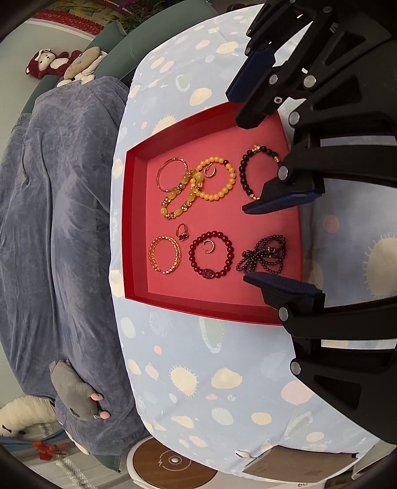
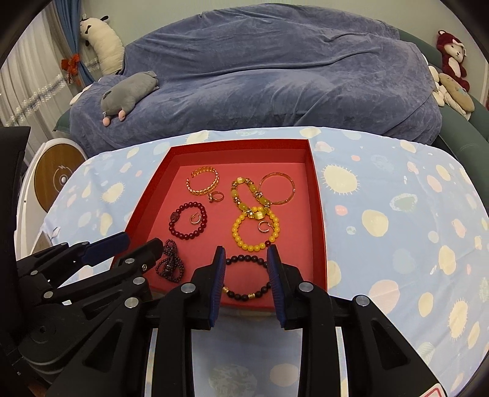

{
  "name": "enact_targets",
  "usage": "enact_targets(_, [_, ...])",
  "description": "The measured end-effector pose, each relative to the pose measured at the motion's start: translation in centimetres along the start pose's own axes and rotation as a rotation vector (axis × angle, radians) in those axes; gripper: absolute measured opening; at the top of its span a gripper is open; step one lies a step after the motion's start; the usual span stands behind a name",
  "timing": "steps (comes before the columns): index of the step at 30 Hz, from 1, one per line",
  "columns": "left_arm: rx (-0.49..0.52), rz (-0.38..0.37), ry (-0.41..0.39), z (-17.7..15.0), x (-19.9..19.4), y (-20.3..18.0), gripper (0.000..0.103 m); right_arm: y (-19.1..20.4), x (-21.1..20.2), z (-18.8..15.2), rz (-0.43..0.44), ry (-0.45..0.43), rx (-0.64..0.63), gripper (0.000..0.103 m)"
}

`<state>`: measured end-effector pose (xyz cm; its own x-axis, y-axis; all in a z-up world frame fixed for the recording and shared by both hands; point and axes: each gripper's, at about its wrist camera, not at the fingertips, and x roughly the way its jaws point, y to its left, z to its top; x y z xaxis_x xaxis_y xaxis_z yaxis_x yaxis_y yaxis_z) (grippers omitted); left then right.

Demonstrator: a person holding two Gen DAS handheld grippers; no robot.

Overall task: Organize jewelry
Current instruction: 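Withdraw both open tools back out of the red box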

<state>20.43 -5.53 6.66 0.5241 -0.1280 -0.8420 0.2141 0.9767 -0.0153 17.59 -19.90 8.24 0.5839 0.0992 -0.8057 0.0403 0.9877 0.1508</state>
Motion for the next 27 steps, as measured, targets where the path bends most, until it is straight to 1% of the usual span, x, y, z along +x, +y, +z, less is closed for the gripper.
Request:
enact_targets(9, [-0.003, 0.007, -0.012, -1.6, -2.3, 0.0, 0.037, 0.6, -2.3, -2.0, -0.008, 0.002, 0.003, 0.028])
enact_targets(14, [0.003, 0.026, -0.012, -2.8, -3.3, -0.1, 0.037, 1.1, -3.3, -3.1, -0.02, 0.003, -0.008, 0.028])
enact_targets(23, [-0.011, 0.035, 0.002, -4.6, -4.3, -0.1, 0.037, 1.0, -4.3, -5.0, -0.04, 0.018, 0.002, 0.035])
enact_targets(25, [-0.015, 0.048, 0.004, -5.0, -4.4, 0.0, 0.041, 0.9, -4.5, -5.3, -0.045, 0.02, 0.003, 0.037])
enact_targets(27, [-0.021, 0.052, 0.003, -5.4, -4.6, 0.2, 0.046, 0.6, -4.7, -5.5, -0.051, 0.02, 0.008, 0.042])
